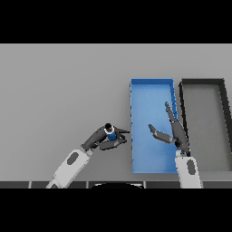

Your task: Pick up the blue pipe and place it into the blue bin.

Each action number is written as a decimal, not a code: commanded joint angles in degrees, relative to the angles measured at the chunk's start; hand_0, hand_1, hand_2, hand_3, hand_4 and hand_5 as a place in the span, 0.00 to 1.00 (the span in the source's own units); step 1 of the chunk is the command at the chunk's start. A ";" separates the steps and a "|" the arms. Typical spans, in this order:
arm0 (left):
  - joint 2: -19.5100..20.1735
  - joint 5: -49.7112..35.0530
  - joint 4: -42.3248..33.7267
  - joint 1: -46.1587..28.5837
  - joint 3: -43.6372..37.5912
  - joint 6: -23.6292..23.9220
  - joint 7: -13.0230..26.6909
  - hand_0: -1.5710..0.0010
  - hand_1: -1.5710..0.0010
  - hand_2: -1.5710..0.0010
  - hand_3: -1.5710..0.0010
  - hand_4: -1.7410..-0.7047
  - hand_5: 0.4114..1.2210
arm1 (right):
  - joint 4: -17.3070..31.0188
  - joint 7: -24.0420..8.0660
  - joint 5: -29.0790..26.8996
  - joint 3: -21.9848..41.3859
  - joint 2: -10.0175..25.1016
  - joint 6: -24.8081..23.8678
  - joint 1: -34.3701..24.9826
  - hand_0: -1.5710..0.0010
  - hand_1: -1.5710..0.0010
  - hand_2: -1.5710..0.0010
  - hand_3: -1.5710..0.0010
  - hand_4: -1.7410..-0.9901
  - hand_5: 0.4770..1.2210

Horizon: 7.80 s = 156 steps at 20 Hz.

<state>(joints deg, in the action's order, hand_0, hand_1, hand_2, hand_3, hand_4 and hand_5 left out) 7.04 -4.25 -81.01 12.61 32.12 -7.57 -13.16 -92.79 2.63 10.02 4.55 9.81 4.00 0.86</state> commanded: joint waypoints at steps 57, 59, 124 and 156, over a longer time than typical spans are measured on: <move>-9.04 6.86 -5.44 1.86 -9.76 -15.18 11.28 0.00 0.00 0.03 0.27 0.14 1.00 | -8.87 -25.75 -21.75 17.65 1.50 26.57 -31.75 0.60 0.58 0.58 0.68 0.48 0.06; -9.32 7.89 -5.46 1.14 -9.40 -14.74 10.56 0.00 0.00 0.02 0.23 0.09 1.00 | -7.45 -25.40 -20.49 17.99 0.53 26.56 -32.69 0.38 0.37 0.37 0.50 0.33 0.11; -6.29 13.28 -6.33 0.32 -11.20 -15.78 15.39 1.00 1.00 1.00 1.00 0.79 0.06 | 6.46 -37.56 -16.34 -15.93 1.42 10.46 -37.08 0.00 0.00 0.00 0.00 0.32 1.00; -6.08 13.28 -6.76 0.37 -11.72 -15.05 16.92 1.00 1.00 1.00 1.00 0.78 0.11 | 17.04 -37.19 -57.32 49.79 41.32 -16.08 -44.94 0.98 0.98 0.98 0.99 0.86 0.33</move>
<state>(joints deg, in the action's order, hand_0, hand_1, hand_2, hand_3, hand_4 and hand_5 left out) 0.96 9.04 -87.77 12.98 20.38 -22.60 3.86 -75.76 -34.56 -47.30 54.34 51.14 -12.07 -44.08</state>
